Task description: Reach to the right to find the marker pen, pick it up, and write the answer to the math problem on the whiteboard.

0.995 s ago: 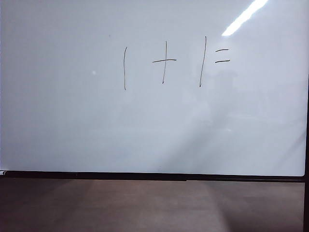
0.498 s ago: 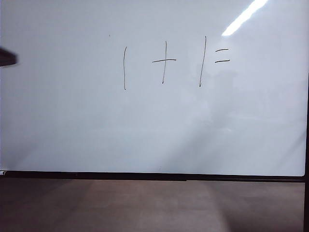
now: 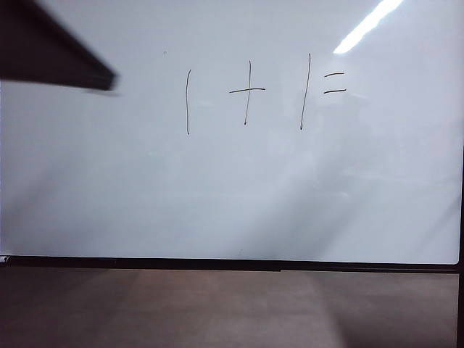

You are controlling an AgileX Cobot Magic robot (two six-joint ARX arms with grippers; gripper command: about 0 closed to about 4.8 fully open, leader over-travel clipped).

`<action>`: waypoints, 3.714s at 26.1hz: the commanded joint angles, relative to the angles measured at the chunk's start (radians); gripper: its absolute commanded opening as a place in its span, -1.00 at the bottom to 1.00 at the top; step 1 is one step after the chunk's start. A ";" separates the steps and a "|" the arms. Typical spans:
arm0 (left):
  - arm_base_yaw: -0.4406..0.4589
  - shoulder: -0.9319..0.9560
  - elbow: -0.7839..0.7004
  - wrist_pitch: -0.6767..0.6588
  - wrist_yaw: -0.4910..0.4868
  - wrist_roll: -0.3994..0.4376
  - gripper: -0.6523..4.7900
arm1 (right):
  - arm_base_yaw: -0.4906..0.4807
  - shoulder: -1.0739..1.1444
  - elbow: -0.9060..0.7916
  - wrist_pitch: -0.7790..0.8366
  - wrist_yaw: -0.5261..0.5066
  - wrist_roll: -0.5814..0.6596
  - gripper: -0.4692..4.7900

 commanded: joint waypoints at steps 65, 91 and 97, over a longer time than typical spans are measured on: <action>-0.003 1.406 1.353 0.322 -0.011 0.000 -0.78 | -0.780 1.801 0.632 1.228 -1.118 0.068 0.23; -0.003 1.406 1.354 0.391 -0.011 0.000 -0.78 | -0.657 1.982 0.796 1.093 -1.104 -0.091 0.17; -0.003 1.406 1.354 0.392 -0.011 0.000 -0.78 | -0.644 2.003 0.804 1.093 -1.074 -0.092 0.17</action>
